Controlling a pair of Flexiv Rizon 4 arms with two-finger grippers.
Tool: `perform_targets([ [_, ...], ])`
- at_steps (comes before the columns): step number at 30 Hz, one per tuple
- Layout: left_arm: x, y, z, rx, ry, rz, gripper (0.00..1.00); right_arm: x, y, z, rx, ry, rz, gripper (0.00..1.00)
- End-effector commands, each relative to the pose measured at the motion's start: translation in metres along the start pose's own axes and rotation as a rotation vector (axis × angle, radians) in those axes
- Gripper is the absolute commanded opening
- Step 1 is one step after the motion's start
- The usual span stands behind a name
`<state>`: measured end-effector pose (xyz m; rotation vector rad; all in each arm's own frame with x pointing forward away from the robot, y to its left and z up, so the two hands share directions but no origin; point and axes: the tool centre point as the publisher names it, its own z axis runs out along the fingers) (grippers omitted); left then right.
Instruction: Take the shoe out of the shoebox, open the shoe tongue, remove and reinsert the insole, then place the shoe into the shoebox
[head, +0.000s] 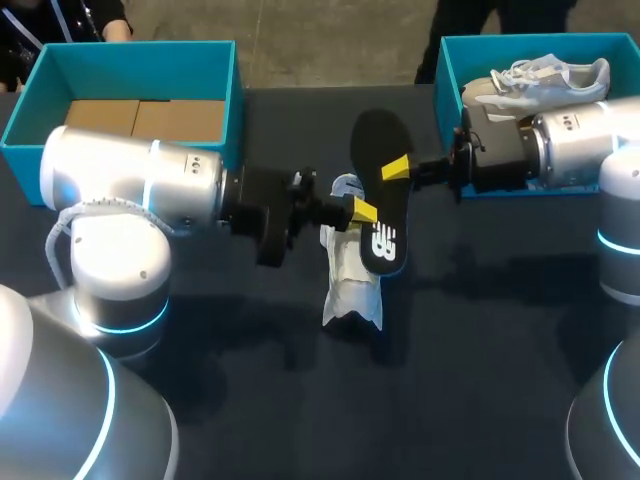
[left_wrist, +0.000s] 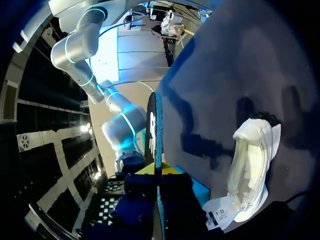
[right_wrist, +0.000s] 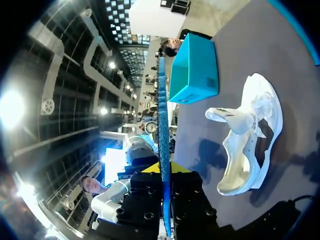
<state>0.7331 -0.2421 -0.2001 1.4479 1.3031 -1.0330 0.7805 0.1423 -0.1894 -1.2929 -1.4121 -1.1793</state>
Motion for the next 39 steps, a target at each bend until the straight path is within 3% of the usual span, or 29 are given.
perform_targets([
  [1, 0.0, -0.001, -0.001, 0.004, 0.019, -0.021, 0.84, -0.004, 0.004, 0.004, 0.008, 0.0, 0.001, 0.0],
  [2, 0.001, -0.001, -0.002, 0.004, 0.026, -0.034, 1.0, -0.005, 0.004, 0.004, 0.008, 0.0, 0.002, 0.0],
  [9, -0.001, 0.001, -0.012, 0.038, 0.086, -0.116, 1.0, -0.014, 0.009, 0.005, 0.021, -0.02, 0.015, 0.0],
  [15, 0.001, 0.004, -0.026, 0.08, 0.2, -0.147, 1.0, -0.02, 0.014, 0.005, 0.032, -0.028, 0.024, 0.0],
  [26, 0.003, 0.01, -0.045, 0.184, 0.497, -0.271, 1.0, -0.031, 0.021, 0.01, 0.049, -0.044, 0.043, 0.0],
  [29, 0.006, 0.013, -0.05, 0.22, 0.647, -0.354, 1.0, -0.033, 0.022, 0.011, 0.052, -0.049, 0.044, 0.0],
  [39, 0.002, 0.027, -0.055, 0.261, 0.842, -0.427, 1.0, -0.043, 0.026, 0.016, 0.053, -0.043, 0.05, 0.0],
])
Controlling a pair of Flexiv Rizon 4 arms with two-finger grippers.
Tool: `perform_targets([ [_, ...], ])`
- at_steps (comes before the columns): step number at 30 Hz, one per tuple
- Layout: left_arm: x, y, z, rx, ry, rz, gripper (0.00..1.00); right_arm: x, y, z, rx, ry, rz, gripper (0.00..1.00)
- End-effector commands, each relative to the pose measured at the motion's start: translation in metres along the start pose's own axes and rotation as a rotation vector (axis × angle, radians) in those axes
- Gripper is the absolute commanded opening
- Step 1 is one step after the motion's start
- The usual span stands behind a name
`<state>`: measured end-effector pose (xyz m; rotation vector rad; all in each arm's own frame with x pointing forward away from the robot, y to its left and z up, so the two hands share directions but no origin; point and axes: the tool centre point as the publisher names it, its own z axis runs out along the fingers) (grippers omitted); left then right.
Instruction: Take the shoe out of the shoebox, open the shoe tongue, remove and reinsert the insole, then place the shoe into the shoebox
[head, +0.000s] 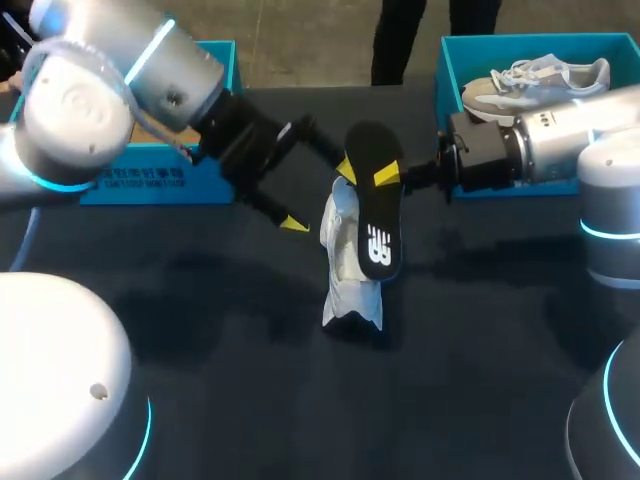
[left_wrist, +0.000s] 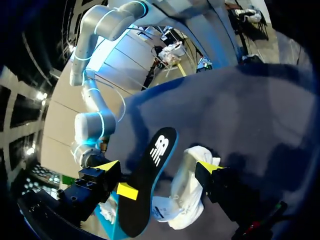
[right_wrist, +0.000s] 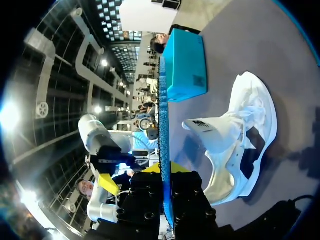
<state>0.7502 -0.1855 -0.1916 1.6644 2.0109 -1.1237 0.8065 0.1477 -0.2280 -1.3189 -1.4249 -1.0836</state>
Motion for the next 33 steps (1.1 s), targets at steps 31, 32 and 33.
perform_targets([
  [31, -0.049, 0.046, -0.025, -0.127, 0.802, 0.033, 1.0, 0.02, -0.005, 0.005, -0.105, 0.104, 0.142, 0.0],
  [32, -0.05, 0.046, -0.025, -0.137, 0.81, 0.039, 1.0, 0.022, -0.005, 0.005, -0.105, 0.105, 0.141, 0.0],
  [33, -0.051, 0.047, -0.026, -0.144, 0.813, 0.038, 1.0, 0.024, -0.005, 0.005, -0.103, 0.099, 0.14, 0.0],
])
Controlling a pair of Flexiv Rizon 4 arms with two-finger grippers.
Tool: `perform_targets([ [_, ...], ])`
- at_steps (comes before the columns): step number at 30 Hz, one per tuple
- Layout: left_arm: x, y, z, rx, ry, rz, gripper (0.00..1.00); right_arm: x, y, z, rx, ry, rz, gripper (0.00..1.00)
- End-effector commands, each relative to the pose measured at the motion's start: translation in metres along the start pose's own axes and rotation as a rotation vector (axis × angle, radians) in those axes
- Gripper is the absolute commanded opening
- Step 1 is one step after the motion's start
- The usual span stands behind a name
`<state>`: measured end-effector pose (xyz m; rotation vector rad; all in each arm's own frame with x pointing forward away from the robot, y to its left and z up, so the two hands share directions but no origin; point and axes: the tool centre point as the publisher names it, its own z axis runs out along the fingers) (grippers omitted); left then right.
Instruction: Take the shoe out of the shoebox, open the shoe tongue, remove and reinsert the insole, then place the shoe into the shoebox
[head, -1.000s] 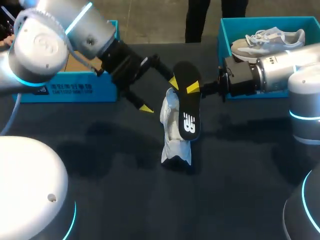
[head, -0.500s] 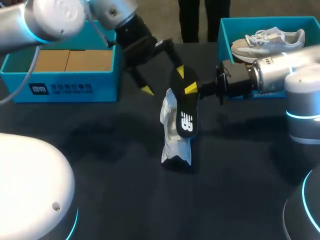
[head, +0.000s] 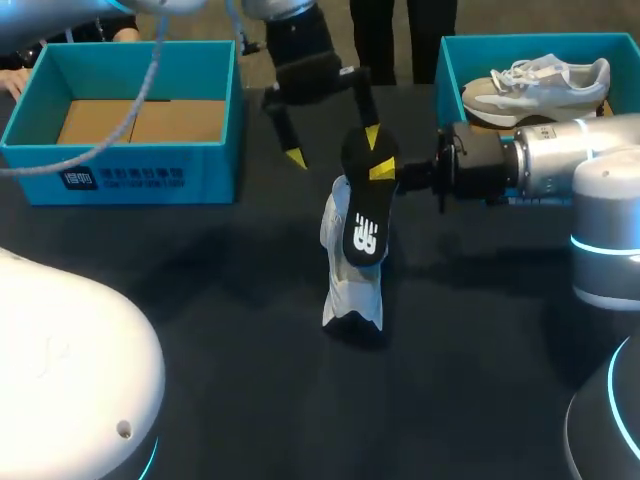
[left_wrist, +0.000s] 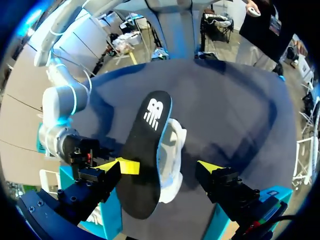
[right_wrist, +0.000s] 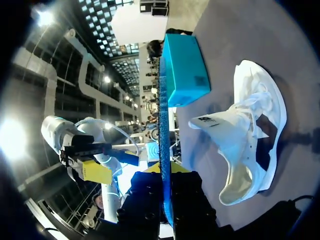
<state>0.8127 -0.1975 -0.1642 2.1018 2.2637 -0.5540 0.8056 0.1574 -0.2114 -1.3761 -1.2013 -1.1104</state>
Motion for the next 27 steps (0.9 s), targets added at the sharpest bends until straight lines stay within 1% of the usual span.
perform_targets([
  [1, -0.006, 0.0, -0.005, -0.016, 0.281, -0.003, 1.0, 0.005, -0.006, -0.001, -0.023, -0.005, -0.002, 0.0],
  [5, -0.01, 0.001, -0.008, -0.031, 0.3, -0.001, 1.0, 0.006, -0.007, -0.001, -0.029, -0.001, 0.0, 0.0],
  [6, -0.012, 0.002, -0.009, -0.051, 0.304, 0.0, 1.0, 0.005, -0.008, -0.001, -0.03, -0.002, 0.001, 0.0],
  [7, -0.013, 0.002, -0.01, -0.054, 0.303, 0.001, 1.0, 0.004, -0.008, -0.001, -0.03, -0.001, 0.001, 0.0],
  [14, -0.025, 0.006, -0.015, -0.097, 0.274, 0.017, 1.0, -0.002, -0.011, 0.0, -0.031, 0.008, 0.011, 0.0],
  [19, -0.034, 0.008, -0.018, -0.103, 0.247, 0.028, 1.0, -0.002, -0.011, 0.0, -0.035, 0.011, 0.009, 0.0],
  [20, -0.037, 0.009, -0.019, -0.118, 0.251, 0.039, 1.0, -0.003, -0.011, 0.0, -0.035, 0.013, 0.008, 0.0],
  [21, -0.038, 0.009, -0.02, -0.112, 0.238, 0.033, 1.0, -0.003, -0.012, 0.0, -0.036, 0.014, 0.007, 0.0],
  [27, -0.042, 0.009, -0.019, -0.118, 0.239, 0.04, 1.0, -0.004, -0.013, -0.002, -0.04, 0.022, -0.001, 0.0],
])
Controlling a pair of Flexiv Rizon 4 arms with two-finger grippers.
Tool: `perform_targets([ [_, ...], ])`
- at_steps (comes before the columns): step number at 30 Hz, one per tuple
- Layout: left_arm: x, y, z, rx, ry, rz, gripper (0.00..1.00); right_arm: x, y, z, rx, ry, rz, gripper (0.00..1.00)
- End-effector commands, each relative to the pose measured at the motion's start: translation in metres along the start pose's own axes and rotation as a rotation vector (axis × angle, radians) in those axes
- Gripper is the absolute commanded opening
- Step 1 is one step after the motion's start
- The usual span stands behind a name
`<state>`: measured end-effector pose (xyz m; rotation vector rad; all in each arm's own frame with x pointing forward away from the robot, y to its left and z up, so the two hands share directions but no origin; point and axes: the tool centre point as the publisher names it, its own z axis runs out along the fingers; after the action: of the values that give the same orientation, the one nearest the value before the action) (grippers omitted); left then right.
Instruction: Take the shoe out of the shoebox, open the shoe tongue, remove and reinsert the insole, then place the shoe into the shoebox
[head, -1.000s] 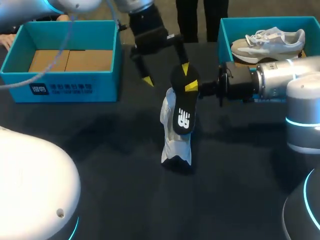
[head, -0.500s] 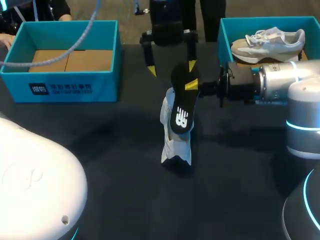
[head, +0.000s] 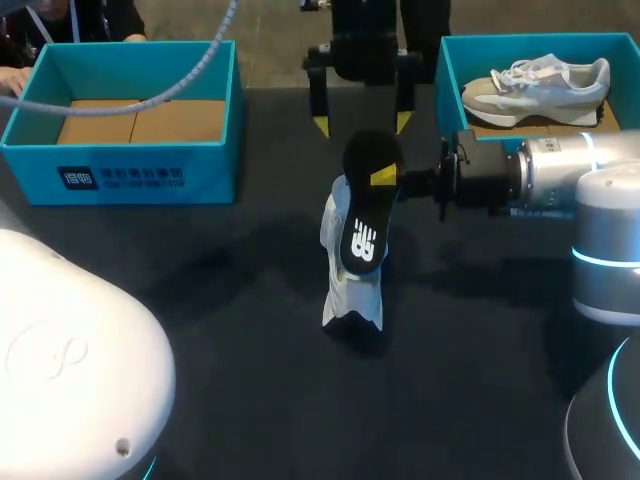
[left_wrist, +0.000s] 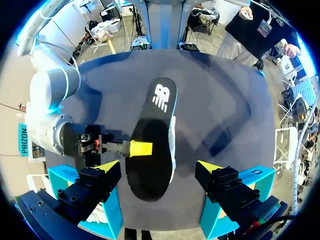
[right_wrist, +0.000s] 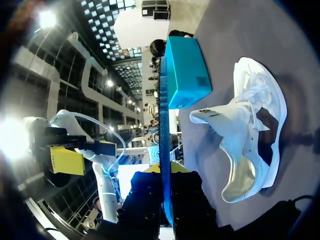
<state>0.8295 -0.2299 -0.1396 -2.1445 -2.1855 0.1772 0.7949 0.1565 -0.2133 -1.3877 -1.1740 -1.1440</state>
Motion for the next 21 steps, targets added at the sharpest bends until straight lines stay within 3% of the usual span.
perform_targets([
  [1, -0.0049, 0.0006, -0.0016, -0.004, 0.003, 0.0, 1.0, -0.0007, -0.0023, -0.0012, -0.008, 0.009, -0.005, 0.0],
  [21, -0.0133, -0.0027, -0.0048, -0.009, -0.039, -0.003, 1.0, -0.001, -0.0039, -0.0079, -0.013, 0.017, -0.015, 0.0],
])
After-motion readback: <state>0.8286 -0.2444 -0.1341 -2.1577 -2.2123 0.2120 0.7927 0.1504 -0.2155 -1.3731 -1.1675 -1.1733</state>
